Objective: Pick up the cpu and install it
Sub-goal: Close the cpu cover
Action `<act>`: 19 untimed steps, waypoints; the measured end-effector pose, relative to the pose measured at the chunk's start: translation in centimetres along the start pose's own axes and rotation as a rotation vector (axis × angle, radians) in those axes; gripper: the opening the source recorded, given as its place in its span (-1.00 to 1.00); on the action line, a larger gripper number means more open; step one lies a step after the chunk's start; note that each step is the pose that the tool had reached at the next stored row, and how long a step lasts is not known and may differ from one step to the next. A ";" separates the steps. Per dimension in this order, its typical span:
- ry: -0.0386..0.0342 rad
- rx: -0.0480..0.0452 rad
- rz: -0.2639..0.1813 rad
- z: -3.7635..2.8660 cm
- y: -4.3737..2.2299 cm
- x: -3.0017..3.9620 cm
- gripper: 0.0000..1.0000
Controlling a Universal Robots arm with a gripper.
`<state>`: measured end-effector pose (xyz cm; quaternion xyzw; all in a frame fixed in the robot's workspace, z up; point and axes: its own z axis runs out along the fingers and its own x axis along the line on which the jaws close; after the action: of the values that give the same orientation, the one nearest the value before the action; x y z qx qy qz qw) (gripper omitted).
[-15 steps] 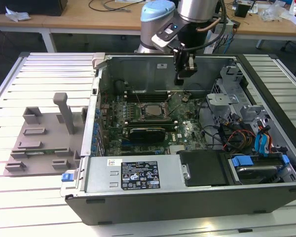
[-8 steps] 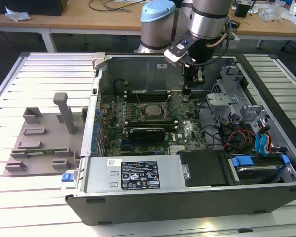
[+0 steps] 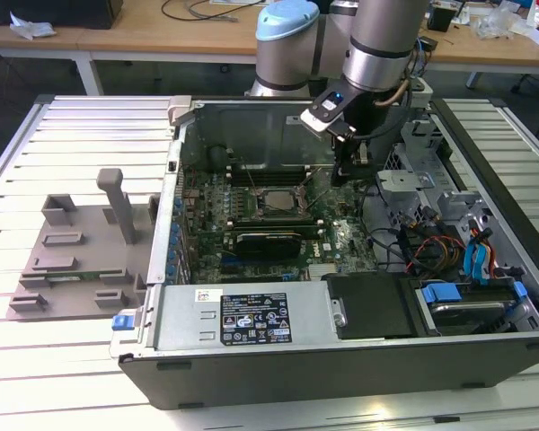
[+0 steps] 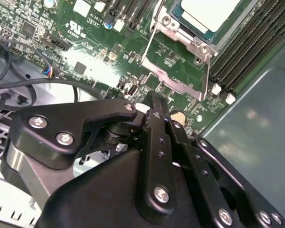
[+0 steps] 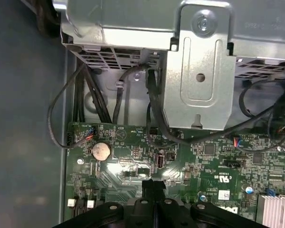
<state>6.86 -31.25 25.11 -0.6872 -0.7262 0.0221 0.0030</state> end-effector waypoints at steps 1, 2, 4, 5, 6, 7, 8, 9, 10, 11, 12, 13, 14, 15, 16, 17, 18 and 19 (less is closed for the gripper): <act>0.0001 0.0000 0.000 0.10 0.00 0.01 -0.79; -0.0001 0.0000 0.000 0.10 0.00 0.01 -0.79; -0.0002 0.0001 0.000 0.10 0.00 0.00 -0.79; 0.0000 0.0000 0.000 0.11 0.00 0.01 -0.79; 0.0000 0.0000 0.000 0.12 -0.03 0.01 -0.79; 0.0003 -0.0001 0.000 0.13 -0.19 0.02 -0.79; 0.0000 0.0000 0.000 0.13 -0.54 0.04 -0.79; 0.0001 0.0000 0.000 0.15 -0.97 0.06 -0.79; 0.0001 -0.0001 0.000 0.16 -1.27 0.08 -0.79; 0.0000 -0.0001 0.000 0.17 -1.57 0.09 -0.79; -0.0001 -0.0001 0.000 0.17 -1.89 0.11 -0.79; 0.0001 -0.0001 0.000 0.19 -2.08 0.12 -0.79; 0.0000 -0.0001 0.000 0.19 -2.28 0.13 -0.79; 0.0001 -0.0002 0.000 0.20 -2.44 0.14 -0.79; 0.0000 -0.0001 0.000 0.20 -2.53 0.15 -0.79; 0.0000 -0.0001 0.000 0.21 -2.78 0.16 -0.79; 0.0002 -0.0001 0.000 0.24 -3.13 0.19 -0.79; 0.0003 -0.0002 0.000 0.34 -3.80 0.22 -0.79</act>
<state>3.05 -31.25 24.90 -0.6872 -0.7262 0.0219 0.0031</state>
